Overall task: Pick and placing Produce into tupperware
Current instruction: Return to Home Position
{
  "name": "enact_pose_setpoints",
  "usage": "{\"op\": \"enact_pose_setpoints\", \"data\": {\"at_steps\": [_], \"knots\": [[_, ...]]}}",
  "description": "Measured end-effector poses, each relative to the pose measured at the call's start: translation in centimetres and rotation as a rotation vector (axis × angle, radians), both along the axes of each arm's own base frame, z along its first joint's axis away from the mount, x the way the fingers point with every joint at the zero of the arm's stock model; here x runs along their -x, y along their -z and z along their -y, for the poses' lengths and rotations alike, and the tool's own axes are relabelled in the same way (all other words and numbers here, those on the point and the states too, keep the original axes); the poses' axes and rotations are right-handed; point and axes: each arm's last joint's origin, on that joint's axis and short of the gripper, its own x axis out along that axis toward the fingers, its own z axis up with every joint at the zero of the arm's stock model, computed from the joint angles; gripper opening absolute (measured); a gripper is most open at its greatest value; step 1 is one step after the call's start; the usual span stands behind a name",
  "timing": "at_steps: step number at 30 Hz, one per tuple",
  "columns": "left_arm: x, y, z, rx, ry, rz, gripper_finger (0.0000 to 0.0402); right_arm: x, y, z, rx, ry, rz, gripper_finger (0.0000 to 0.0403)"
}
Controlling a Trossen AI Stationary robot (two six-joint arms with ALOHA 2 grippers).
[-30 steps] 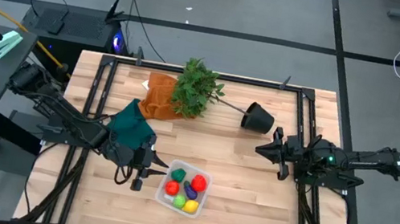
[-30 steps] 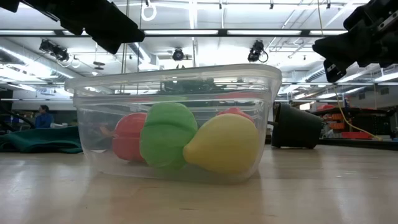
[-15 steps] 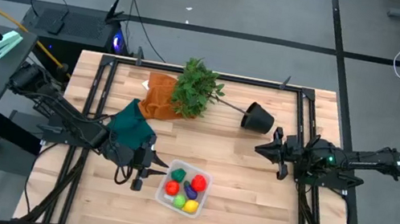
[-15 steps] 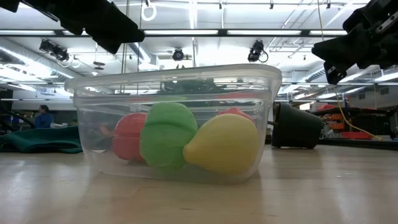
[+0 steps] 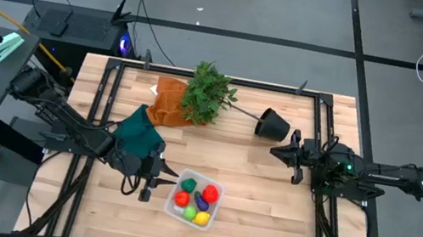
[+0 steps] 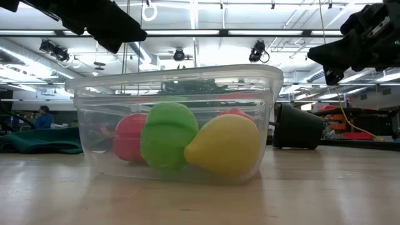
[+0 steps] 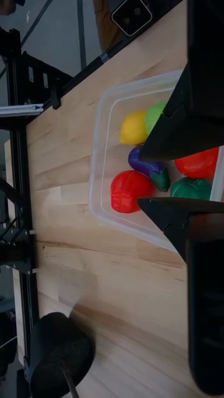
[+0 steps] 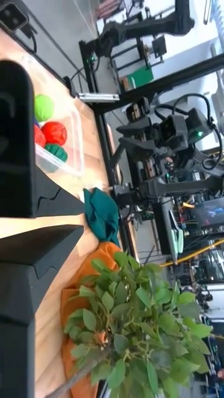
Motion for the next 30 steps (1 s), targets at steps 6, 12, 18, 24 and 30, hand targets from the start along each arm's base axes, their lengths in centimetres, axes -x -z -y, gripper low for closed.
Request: {"op": "enact_pose_setpoints", "data": {"at_steps": [6, 12, 18, 24, 30], "knots": [[0.0, 0.0, 0.0, -0.003, -0.005, 0.001, 0.0107, 0.0, 0.1, 0.1, 0.014, 0.022, -0.009, 0.0000], [-0.2, -0.4, -0.2, -0.055, -0.083, 0.058, 0.0107, 0.0, 0.5, 0.1, -0.007, 0.022, -0.055, 0.0000], [0.4, 0.0, -0.6, -0.110, -0.083, 0.158, 0.0097, 0.0, 0.4, 0.1, 0.010, 0.022, -0.075, 0.0000], [2.3, 1.4, -2.2, -0.046, -0.035, 0.279, 0.0070, 0.0, 0.4, 0.1, 0.011, 0.022, -0.085, 0.0000], [4.1, 2.4, -3.5, -0.026, -0.011, 0.345, 0.0037, 0.0, 0.4, 0.1, 0.010, 0.022, -0.090, 0.0000]]}}
